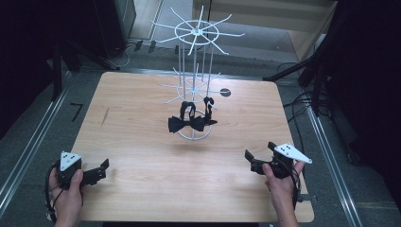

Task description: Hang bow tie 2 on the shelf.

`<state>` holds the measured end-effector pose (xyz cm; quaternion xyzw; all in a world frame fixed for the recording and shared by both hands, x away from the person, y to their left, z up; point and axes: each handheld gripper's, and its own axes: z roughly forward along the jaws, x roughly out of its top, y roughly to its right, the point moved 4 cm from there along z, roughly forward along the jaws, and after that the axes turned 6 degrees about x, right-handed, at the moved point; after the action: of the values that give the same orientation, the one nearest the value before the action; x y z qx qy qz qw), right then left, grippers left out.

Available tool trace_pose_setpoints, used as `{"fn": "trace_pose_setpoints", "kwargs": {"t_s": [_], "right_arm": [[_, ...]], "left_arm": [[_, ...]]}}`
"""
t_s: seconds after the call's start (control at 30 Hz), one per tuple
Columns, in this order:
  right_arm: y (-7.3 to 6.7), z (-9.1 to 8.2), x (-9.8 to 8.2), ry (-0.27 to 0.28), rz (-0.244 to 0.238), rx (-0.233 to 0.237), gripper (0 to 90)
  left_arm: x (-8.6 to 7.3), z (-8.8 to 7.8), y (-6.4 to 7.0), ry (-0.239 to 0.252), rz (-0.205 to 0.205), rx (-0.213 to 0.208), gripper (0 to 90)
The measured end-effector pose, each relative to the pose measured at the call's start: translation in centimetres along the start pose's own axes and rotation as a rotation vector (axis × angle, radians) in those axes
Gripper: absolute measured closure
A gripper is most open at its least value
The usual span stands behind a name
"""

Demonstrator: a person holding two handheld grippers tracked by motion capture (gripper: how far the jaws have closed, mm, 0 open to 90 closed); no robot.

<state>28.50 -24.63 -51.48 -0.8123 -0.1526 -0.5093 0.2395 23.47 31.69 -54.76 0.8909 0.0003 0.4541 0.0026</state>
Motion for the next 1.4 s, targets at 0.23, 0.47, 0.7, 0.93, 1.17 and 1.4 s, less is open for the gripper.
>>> {"fn": "trace_pose_setpoints", "kwargs": {"t_s": [0.23,0.47,0.7,0.93,1.17,1.4], "right_arm": [[1.4,-1.2,-1.0,-0.01,0.026,-0.016,0.0],[2.6,-2.4,-2.0,-0.013,0.032,-0.044,0.0],[4.6,-3.6,-3.4,-0.023,0.062,-0.074,0.0],[5.8,-4.9,-4.7,-0.052,0.075,-0.104,0.0],[6.8,-6.2,-5.6,-0.063,0.09,-0.123,0.0],[7.7,-7.5,-6.5,-0.062,0.108,-0.131,0.0]], "left_arm": [[0.0,0.0,0.0,0.001,-0.001,-0.003,0.0],[0.0,0.0,0.0,0.002,-0.001,-0.001,0.0],[0.0,0.0,0.0,0.002,-0.002,-0.002,0.0],[0.0,0.0,0.0,0.004,-0.003,-0.003,0.0],[0.0,0.0,0.0,0.003,-0.001,-0.002,0.0],[0.0,-0.1,-0.1,0.008,-0.009,0.003,0.0]]}}
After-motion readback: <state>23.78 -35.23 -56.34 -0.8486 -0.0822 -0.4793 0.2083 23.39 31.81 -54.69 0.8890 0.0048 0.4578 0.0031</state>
